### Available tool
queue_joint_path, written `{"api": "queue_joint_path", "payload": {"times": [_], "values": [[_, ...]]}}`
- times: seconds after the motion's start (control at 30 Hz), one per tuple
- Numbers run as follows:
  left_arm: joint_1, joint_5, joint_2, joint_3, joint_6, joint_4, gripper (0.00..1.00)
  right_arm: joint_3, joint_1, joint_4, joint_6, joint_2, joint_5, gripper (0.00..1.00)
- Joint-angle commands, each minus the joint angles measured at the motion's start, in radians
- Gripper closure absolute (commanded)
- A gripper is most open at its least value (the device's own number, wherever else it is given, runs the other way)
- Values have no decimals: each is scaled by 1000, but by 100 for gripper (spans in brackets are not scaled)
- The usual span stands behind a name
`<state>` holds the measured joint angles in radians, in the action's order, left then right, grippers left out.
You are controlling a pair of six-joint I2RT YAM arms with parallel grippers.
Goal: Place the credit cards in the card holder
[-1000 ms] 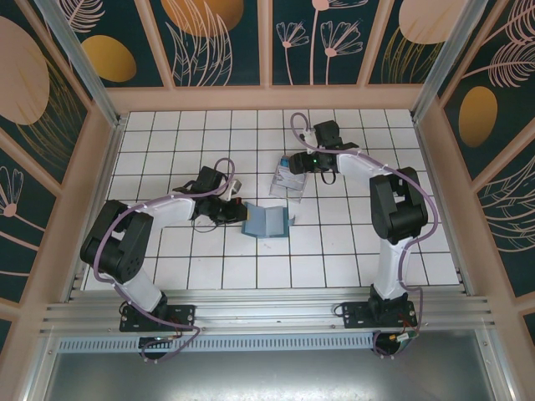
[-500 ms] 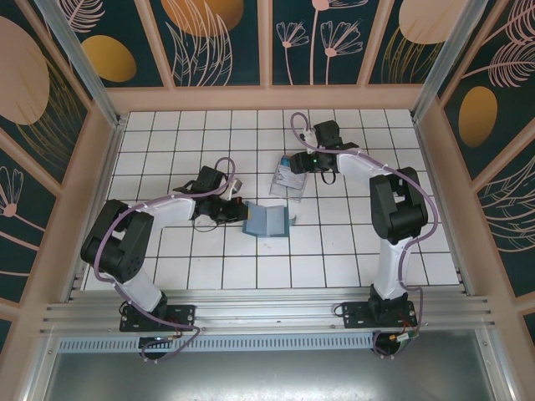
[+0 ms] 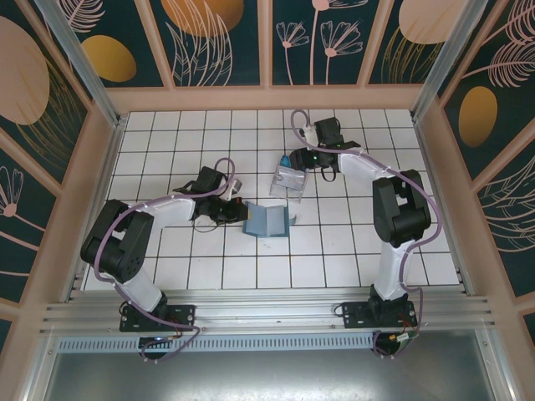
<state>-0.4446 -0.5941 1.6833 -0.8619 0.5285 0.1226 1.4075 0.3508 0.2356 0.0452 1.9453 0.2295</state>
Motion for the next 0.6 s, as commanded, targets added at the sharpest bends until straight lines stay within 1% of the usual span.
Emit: {"api": "queue_joint_path", "payload": {"times": [0.0, 0.1, 0.13, 0.23, 0.3, 0.57], "values": [[6, -12, 9, 9, 4, -15, 93, 6, 8, -13, 17, -30, -2, 39], [6, -12, 9, 10, 2, -14, 93, 8, 10, -5, 25, -25, 10, 39], [6, -12, 9, 11, 3, -15, 93, 4, 11, -9, 28, -28, 16, 38], [6, -15, 11, 12, 4, -18, 93, 6, 21, -10, 40, -27, 13, 28], [6, -16, 10, 12, 6, -19, 93, 19, 25, 2, 49, -14, 2, 26], [6, -19, 13, 15, 9, -26, 93, 76, 61, 27, 93, 26, -40, 25]]}}
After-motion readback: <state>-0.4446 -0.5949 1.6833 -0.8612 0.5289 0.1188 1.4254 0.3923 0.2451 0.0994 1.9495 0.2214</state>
